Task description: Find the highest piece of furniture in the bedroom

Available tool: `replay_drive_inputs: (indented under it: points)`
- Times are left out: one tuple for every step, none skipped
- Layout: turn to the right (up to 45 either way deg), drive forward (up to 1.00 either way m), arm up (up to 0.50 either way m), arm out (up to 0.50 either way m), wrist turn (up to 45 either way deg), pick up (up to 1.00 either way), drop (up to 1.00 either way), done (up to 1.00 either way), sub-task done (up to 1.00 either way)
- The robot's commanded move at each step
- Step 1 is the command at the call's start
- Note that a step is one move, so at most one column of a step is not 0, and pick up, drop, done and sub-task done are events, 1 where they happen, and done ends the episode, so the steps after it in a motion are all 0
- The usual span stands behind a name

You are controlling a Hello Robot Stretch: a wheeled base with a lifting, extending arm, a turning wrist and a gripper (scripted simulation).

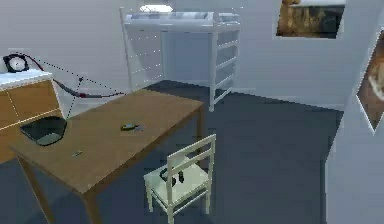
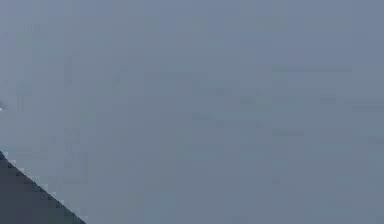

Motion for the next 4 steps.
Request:
replay_drive_inputs:
  points:
    - [24.0,0.0,0.0,0.0,0.0,0.0,0.0,0.0,0.0]
    - [0.0,0.15,0.0,0.0,0.0,0.0,0.0,0.0,0.0]
    - [0.0,1.0,0.0,0.0,0.0,0.0,0.0,0.0,0.0]
    - [-9.0,0.0,0.0,0.0,0.0,0.0,0.0,0.0,0.0]
